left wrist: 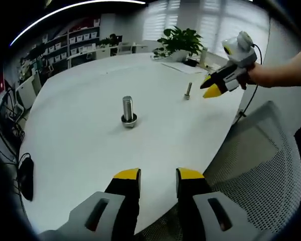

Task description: Place the washer onto the threaded stud by aligning its center hole with the stud, sliding it down to the base, and recovering from edge contact or off-axis alignment until the washer reaches the visible bottom stop.

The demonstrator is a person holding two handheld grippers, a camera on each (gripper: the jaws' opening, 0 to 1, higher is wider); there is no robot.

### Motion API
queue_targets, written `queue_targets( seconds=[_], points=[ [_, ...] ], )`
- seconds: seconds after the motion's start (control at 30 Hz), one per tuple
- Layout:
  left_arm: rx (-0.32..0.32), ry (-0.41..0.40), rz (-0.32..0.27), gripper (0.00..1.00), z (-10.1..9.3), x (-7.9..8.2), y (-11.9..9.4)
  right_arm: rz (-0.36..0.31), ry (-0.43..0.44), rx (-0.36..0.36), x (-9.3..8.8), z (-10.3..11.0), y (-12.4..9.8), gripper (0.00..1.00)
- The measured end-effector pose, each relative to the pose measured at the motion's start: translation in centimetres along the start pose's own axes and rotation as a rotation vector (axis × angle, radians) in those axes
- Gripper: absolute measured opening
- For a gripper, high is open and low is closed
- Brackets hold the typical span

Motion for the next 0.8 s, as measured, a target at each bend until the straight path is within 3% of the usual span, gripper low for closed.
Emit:
queue_targets(
  seconds=[0.3,0.8],
  points=[
    [0.020,0.008,0.005,0.27,0.2,0.0,0.1,-0.042,0.081,0.026,-1.8,0.7,-1.1,0.32],
    [0.052,0.035,0.019,0.28,0.4,0.1,0.2,-0.065,0.108,0.049,-4.4,2.0,-1.9,0.32]
  ],
)
Point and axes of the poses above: the point that each gripper's makers call its tool centre point, and the gripper's own axes: y roughly forward along the fingers, z roughly to its left, x roughly out of its top, the point moved 6 cm from there along -y, roughly backward along the fingers, and after that the axes turned 13 degrees about y, right-handed, at the moved point
